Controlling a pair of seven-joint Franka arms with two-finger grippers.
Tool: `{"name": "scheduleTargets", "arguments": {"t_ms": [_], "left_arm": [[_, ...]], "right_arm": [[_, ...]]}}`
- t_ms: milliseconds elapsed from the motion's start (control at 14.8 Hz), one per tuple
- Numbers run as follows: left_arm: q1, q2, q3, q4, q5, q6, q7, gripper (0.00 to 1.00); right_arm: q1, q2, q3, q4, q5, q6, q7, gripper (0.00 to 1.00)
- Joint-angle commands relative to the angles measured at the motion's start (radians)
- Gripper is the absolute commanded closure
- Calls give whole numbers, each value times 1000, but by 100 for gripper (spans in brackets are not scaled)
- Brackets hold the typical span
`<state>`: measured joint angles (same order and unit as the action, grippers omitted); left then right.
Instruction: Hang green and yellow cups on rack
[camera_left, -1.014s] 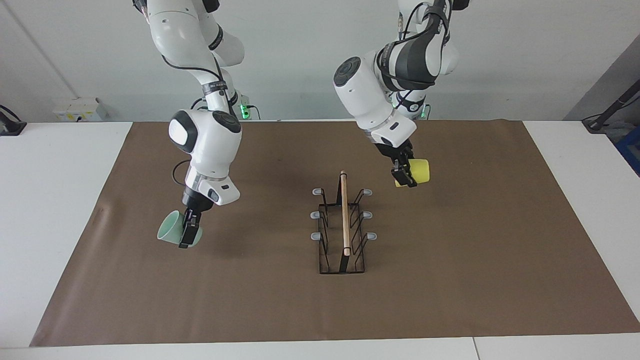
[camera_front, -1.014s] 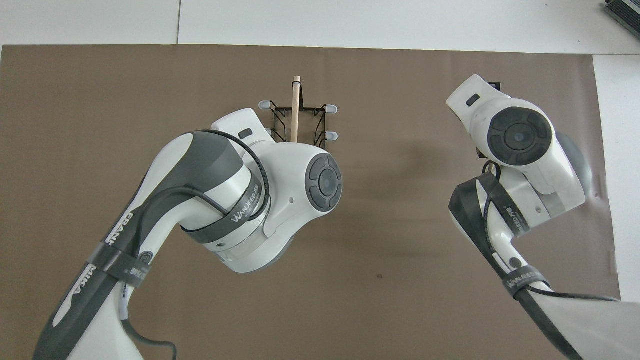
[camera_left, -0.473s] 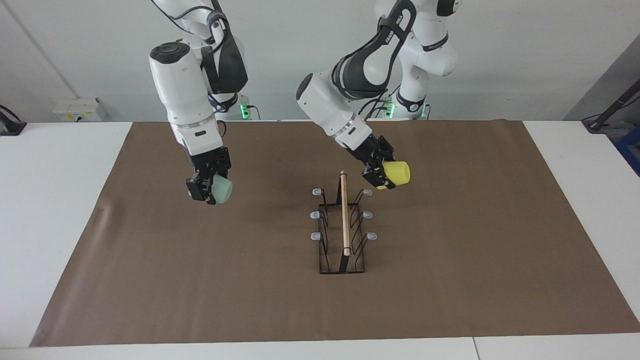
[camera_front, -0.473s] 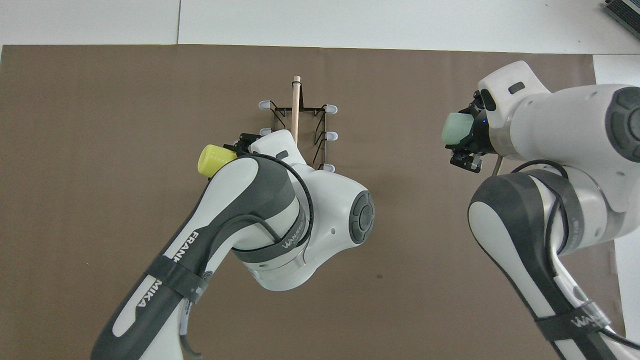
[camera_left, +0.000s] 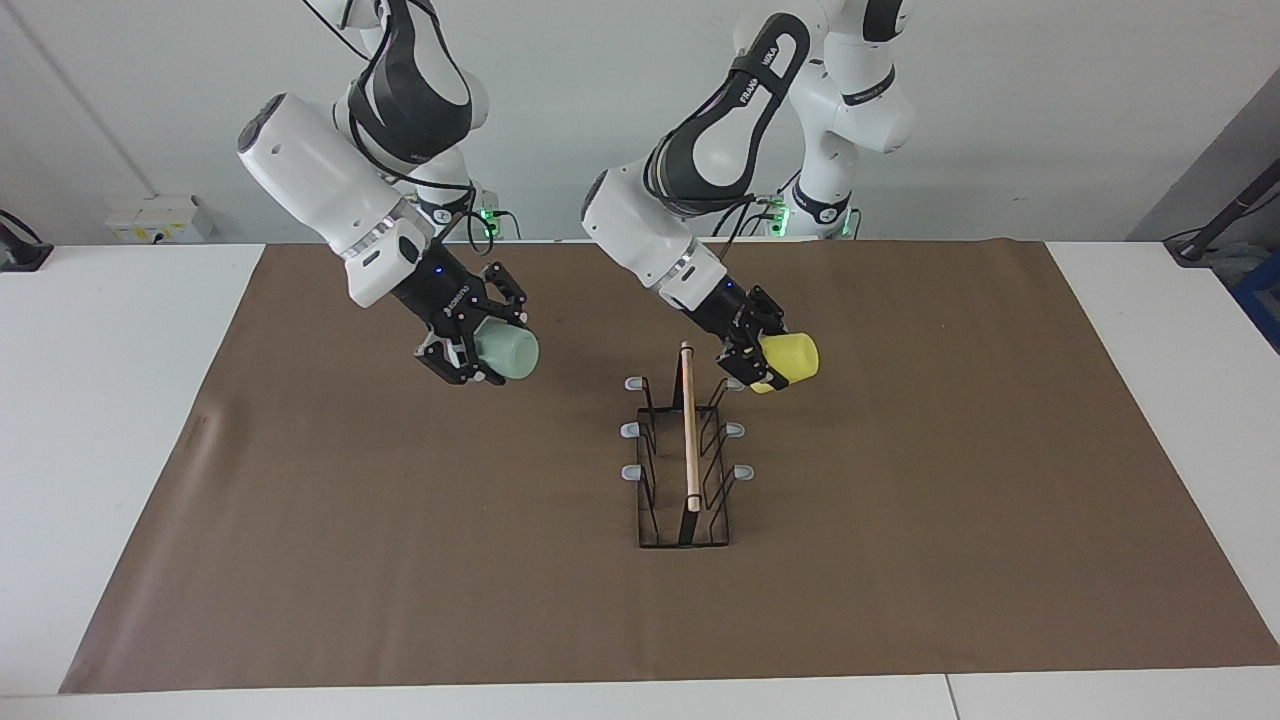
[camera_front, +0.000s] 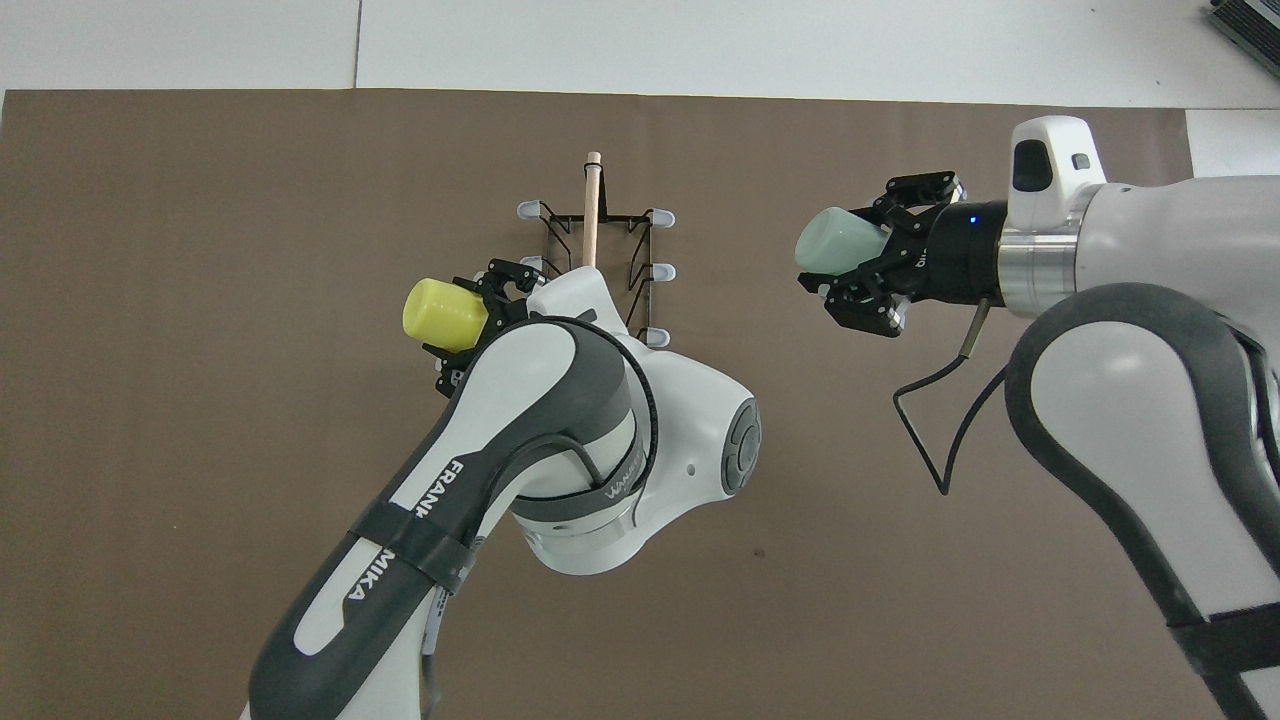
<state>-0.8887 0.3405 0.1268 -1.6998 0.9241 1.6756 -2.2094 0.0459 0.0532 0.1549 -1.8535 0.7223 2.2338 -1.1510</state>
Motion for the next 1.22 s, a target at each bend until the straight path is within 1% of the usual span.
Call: {"name": "scheduleTargets", "arguments": {"t_ms": [0,68,203,338,473,608,811,946,1149], "left_arm": [[-16,35,20,37,22,-1,-33,100],[-15,40,22,35,24,1,-50,100],[-16,41,20,37,25,3,-91,100],[-33,45,19,37,22,3,-95,100],[-36,52,20,35,24,3,-96,100],[-45,54,19,28,24,3,-99,100],[-58,55,19,16,25,7,-101,100],[-62,57,19,12,24,13,-102,100],[-79,64,19,8,24,19,-110,100]], "right_arm": [[-9,-18,14,-24,58,61,-23,100],[-9,-18,14,-26,99,64,-39,100],[-8,-26,15,-39,245,84,-123,100],[-9,-58,14,-94,391,93,-160,100],[-8,-78,15,-137,494,151,-223,100],[40,-81,17,-170,610,176,-240,100],[118,-72,17,-217,758,323,-311,100],[158,-58,17,-242,842,362,-377,100],[166,-30,17,-254,959,379,-521,100]]}}
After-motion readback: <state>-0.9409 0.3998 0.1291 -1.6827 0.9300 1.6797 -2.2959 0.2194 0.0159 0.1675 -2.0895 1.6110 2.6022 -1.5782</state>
